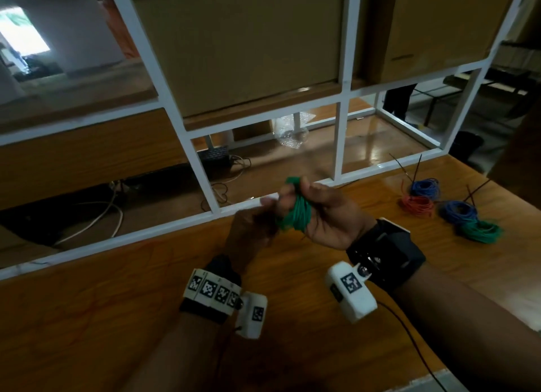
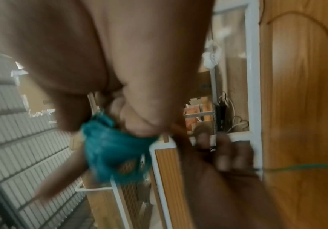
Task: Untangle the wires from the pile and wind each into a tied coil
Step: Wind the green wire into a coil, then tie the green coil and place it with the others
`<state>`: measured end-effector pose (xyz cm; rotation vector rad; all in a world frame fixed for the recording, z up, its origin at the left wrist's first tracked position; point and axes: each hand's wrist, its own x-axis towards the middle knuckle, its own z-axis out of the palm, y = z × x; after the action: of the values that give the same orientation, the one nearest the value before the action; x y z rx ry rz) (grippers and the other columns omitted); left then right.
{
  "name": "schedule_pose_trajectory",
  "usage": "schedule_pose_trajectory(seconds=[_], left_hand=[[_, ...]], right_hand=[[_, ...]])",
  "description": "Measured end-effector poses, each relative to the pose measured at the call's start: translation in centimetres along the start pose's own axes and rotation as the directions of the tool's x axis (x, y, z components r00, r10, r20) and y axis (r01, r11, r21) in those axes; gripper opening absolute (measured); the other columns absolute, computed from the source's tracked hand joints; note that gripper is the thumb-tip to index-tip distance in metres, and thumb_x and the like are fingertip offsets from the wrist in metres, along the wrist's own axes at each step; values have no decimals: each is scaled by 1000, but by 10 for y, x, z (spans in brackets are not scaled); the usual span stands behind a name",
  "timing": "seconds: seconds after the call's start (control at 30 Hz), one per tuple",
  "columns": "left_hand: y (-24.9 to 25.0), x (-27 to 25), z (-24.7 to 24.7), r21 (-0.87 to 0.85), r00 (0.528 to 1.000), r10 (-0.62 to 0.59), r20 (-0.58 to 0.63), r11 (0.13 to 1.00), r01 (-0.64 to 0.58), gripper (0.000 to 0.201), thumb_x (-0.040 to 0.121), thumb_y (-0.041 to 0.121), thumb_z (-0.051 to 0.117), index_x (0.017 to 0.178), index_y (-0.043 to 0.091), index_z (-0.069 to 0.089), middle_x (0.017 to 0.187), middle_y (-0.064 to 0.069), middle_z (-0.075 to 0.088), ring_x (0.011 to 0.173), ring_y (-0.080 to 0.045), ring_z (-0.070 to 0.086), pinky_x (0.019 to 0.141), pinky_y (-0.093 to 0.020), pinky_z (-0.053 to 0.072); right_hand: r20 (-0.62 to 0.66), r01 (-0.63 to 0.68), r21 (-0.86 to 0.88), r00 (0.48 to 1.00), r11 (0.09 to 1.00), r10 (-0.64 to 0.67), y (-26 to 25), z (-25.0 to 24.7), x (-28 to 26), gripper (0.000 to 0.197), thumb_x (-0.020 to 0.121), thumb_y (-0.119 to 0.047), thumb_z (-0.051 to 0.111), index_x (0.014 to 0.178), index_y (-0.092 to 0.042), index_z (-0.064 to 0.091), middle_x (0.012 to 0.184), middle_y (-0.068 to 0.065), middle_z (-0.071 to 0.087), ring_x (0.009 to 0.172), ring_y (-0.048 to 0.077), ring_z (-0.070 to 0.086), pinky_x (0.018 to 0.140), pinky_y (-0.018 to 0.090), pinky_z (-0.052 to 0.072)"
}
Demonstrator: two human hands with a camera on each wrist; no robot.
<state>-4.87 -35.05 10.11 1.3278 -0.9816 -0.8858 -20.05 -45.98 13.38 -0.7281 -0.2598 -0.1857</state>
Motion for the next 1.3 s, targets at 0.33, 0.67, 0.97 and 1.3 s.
schedule_pose_trajectory(seconds=[0.33,0.67,0.97,1.3], left_hand=[[-21,-13,-7,259,995,-54,-81,963,73,12,94,25,65,91,25,77,55,10,58,50,-4,49,51,-19,39],[7,8,-33,285,972,185,145,933,-220,3,80,7,77,83,6,78,75,1,76,63,-6,66,59,-19,51],[-32,-2,12,-98,990,-143,4,985,143,16,96,5,57,99,7,73,63,3,64,51,-6,54,44,-17,39],[10,-6,-4,698,960,204,189,660,-278,11,89,34,68,91,28,77,78,17,71,66,2,61,62,-24,51]], right_hand=[[-373,-489,-841,835,-233,-405,0,-52,8,57,103,-61,39,82,-14,64,78,7,66,74,21,66,68,40,54],[-231,-506,-667,838,547,494,14,-28,-20,55,110,-38,37,118,10,62,109,14,75,128,32,59,118,55,35],[-162,93,-60,982,994,-102,8,-10,5,34,104,-27,49,119,-1,66,124,19,69,123,26,64,99,38,54],[-449,-431,-890,886,150,-115,14,-31,-7,67,104,-64,37,81,-11,71,75,20,63,64,35,55,63,55,45]])
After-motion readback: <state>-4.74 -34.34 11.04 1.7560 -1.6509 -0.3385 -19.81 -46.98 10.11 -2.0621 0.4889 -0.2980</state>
